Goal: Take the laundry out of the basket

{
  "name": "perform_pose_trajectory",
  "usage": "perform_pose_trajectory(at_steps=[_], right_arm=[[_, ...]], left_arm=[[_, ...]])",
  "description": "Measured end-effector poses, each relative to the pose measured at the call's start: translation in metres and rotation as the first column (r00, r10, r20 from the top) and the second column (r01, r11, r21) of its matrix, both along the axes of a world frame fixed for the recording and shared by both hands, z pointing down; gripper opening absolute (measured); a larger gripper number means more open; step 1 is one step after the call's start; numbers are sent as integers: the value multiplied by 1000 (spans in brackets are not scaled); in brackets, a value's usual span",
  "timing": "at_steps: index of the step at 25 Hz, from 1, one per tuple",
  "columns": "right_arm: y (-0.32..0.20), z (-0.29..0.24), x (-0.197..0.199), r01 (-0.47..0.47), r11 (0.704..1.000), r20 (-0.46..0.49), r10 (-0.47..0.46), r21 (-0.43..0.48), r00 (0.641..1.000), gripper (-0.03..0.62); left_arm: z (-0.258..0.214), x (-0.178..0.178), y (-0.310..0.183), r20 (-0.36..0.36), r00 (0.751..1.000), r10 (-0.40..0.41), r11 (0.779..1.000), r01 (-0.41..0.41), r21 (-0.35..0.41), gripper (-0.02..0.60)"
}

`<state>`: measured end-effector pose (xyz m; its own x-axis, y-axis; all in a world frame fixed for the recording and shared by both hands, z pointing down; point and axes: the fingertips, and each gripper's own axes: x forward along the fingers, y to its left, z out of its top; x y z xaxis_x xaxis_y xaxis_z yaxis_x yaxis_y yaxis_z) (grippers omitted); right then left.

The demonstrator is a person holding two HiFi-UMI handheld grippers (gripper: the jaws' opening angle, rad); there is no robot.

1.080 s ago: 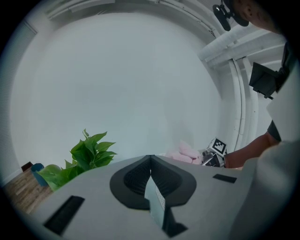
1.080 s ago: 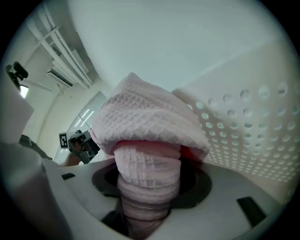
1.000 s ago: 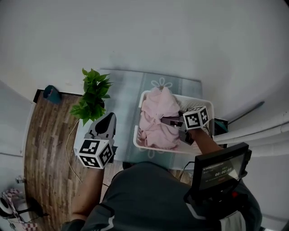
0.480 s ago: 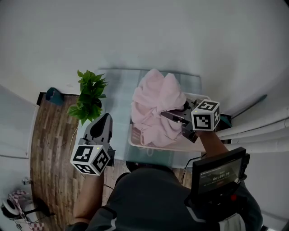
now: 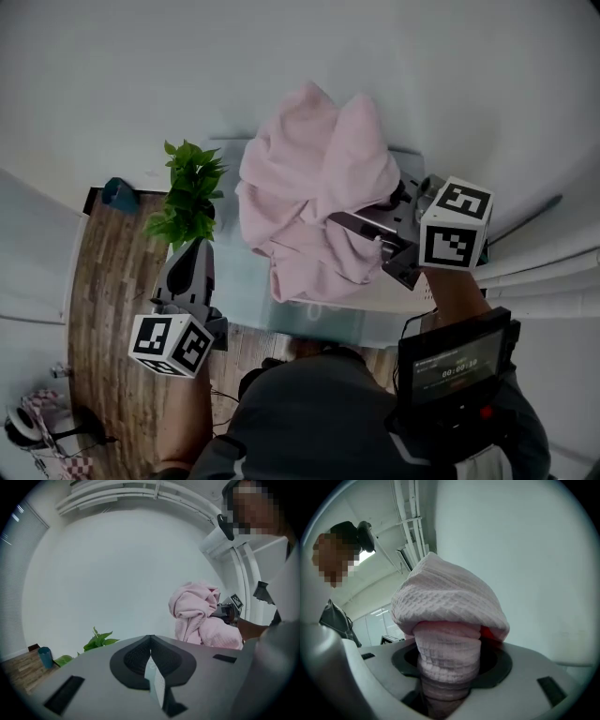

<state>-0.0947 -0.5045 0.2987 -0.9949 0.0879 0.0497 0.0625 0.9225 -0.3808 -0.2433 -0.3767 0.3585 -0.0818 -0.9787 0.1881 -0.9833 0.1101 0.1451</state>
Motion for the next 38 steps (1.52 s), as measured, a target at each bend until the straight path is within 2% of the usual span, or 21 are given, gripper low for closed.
perform_pose_trajectory(at_steps=[5, 10, 12, 15, 20, 26, 30, 32, 36, 38], right_arm=[[22, -42, -5, 11, 1000, 68, -11, -3, 998, 259], [15, -33, 2, 63, 998, 152, -67, 27, 986, 259], [19, -37, -8, 100, 995, 180, -101, 15, 979, 259], [55, -70, -52, 167, 986, 200, -161, -10, 966, 259], [154, -119, -144, 278, 960, 186, -279, 34, 942, 259], [244, -137, -195, 405, 914, 179, -400, 12, 899, 259], [315, -122, -216, 455, 890, 151, -451, 7, 880, 261], [331, -108, -235, 486, 874, 148, -482, 14, 864, 261], [359, -80, -264, 531, 847, 147, -528, 20, 836, 262], [378, -72, -269, 548, 837, 141, -543, 6, 828, 262]], left_arm=[[-27, 3, 26, 7, 1000, -4, 998, 4, 70, 9], [-15, 13, 28, 73, 995, -68, 990, 58, 130, 9], [-17, 9, 38, 85, 991, -102, 982, 86, 170, 9], [-36, -28, 81, 64, 982, -179, 967, 164, 194, 9], [-73, -103, 180, 44, 956, -289, 938, 273, 214, 9], [-96, -129, 276, 38, 911, -410, 893, 393, 221, 9], [-98, -130, 354, 62, 862, -503, 850, 480, 215, 9], [-94, -138, 374, 72, 833, -549, 825, 526, 209, 9], [-85, -145, 405, 101, 798, -595, 797, 568, 208, 9], [-84, -142, 425, 108, 774, -624, 775, 597, 206, 9]])
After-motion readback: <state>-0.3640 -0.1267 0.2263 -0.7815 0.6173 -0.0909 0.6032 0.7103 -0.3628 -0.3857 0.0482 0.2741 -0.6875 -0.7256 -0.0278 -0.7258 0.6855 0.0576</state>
